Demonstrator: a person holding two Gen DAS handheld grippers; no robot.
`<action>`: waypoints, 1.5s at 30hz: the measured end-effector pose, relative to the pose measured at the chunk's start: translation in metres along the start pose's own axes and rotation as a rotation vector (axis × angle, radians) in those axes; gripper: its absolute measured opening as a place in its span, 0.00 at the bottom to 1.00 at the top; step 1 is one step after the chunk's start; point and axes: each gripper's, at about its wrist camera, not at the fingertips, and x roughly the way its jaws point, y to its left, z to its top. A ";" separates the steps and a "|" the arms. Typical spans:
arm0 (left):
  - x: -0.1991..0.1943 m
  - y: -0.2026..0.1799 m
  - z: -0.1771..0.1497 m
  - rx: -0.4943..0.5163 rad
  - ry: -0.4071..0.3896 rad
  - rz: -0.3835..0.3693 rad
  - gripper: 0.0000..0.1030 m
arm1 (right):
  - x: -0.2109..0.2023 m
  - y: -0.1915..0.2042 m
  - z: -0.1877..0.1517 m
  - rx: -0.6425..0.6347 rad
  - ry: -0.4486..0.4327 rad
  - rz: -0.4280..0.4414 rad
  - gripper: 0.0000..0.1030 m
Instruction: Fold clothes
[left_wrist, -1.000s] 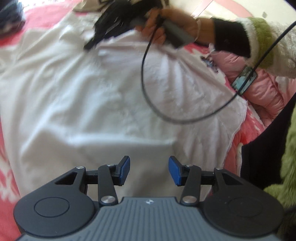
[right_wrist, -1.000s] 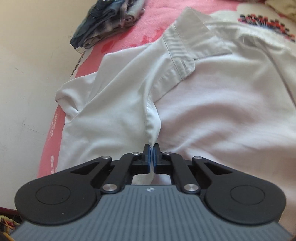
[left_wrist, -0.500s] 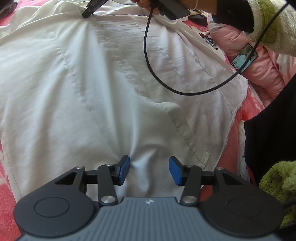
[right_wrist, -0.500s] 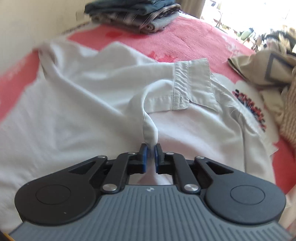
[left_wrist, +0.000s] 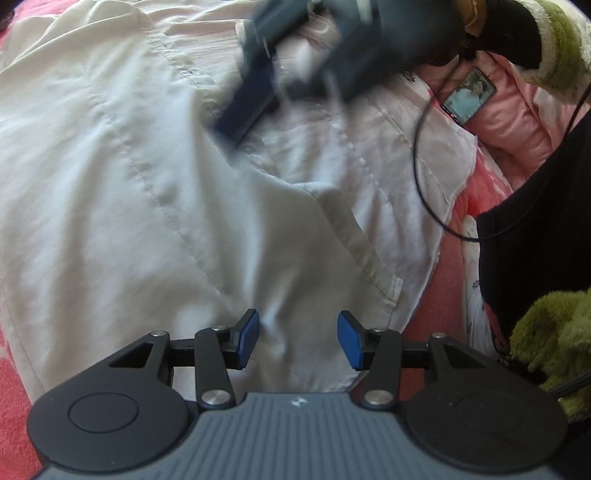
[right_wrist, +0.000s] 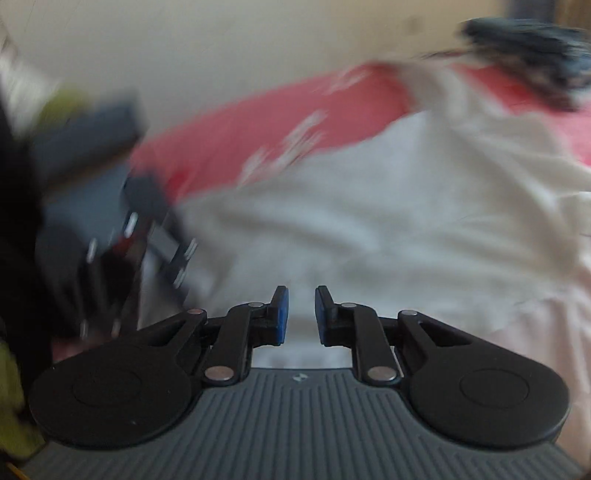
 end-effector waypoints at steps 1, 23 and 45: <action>-0.001 0.000 -0.001 -0.004 0.001 0.001 0.47 | 0.012 0.010 -0.005 -0.048 0.074 0.009 0.14; -0.058 0.019 -0.034 -0.096 -0.076 0.021 0.50 | -0.009 0.043 -0.024 0.004 0.240 0.179 0.22; -0.070 0.121 0.096 -0.287 -0.193 0.201 0.50 | -0.100 -0.192 -0.036 0.883 -0.345 -0.125 0.45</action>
